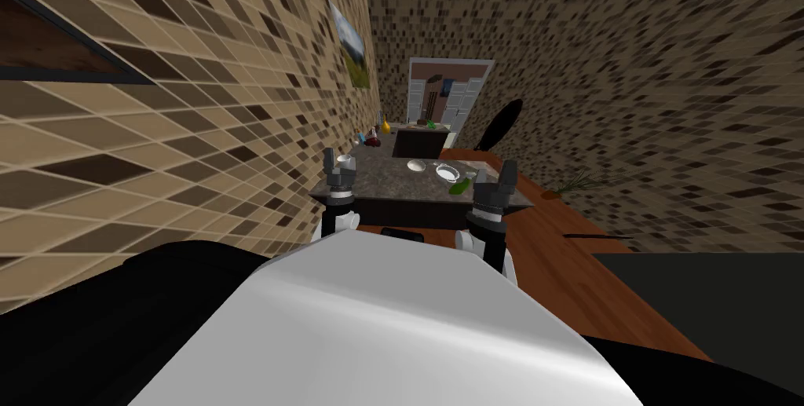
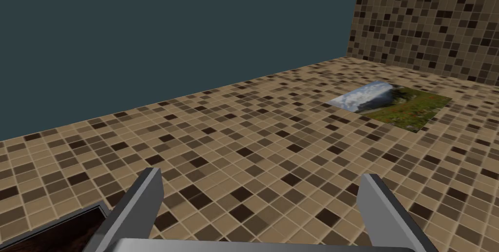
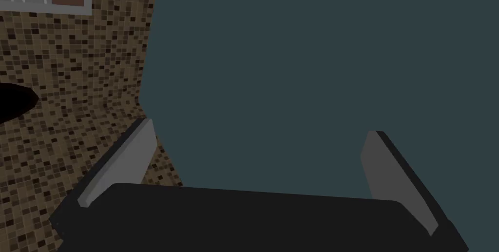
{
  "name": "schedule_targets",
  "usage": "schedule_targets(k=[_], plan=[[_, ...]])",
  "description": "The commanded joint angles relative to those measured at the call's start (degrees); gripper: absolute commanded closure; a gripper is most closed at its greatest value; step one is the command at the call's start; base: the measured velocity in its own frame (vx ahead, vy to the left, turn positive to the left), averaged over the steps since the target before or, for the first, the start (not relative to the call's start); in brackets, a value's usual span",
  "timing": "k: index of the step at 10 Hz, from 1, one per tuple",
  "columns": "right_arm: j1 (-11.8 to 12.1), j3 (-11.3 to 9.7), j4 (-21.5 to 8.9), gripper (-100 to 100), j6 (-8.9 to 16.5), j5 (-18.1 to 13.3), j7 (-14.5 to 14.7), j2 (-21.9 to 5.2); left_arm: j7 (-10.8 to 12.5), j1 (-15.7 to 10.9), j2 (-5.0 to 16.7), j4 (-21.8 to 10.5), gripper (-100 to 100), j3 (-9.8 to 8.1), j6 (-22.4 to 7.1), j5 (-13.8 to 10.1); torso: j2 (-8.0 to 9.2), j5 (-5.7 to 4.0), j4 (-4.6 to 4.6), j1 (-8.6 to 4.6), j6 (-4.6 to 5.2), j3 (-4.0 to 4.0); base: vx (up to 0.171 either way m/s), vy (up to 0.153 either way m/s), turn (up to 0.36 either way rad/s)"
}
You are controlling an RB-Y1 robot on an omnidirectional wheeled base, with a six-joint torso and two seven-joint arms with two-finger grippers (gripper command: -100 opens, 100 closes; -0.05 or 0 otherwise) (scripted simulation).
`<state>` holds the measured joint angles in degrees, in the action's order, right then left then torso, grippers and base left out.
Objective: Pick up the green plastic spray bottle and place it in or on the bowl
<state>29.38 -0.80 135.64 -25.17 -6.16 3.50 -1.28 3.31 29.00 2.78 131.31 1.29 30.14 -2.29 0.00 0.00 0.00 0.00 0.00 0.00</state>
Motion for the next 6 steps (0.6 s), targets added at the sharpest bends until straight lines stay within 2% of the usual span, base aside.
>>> schedule_targets(k=[1, 4, 5, 6], plan=[[-1.6, -0.8, -1.0, -100, 1.5, -0.5, -0.4, -2.5, 0.0, 0.0, 0.0, 0.0, 0, 0.0, 0.0, 0.0, 0.0, 0.0, 0.0, 0.0, 0.0, 0.0, -0.01, 0.03, 0.103], [-5.4, -2.8, -3.6, -100, 5.3, -1.3, -1.2, -6.1, 0.0, 0.0, 0.0, 0.0, 0, 0.01, 0.0, 0.0, 0.04, 0.05, 0.01, 0.25, -0.02, 0.02, -0.02, 0.066, 0.111], [-5.4, -2.8, -3.6, -100, 5.3, -1.3, -1.2, -6.1, 0.0, 0.0, 0.0, 0.0, 0, 0.01, 0.0, 0.0, 0.05, 0.06, 0.01, 0.27, -0.02, 0.03, -0.013, 0.048, 0.038], [-7.0, -3.7, -4.8, -100, 7.0, -1.6, -1.6, -7.4, 0.0, 0.0, 0.0, 0.0, 0, 0.0, 0.0, 0.0, 0.04, 0.05, 0.01, 0.2, 0.0, 0.03, -0.016, 0.044, 0.085]])
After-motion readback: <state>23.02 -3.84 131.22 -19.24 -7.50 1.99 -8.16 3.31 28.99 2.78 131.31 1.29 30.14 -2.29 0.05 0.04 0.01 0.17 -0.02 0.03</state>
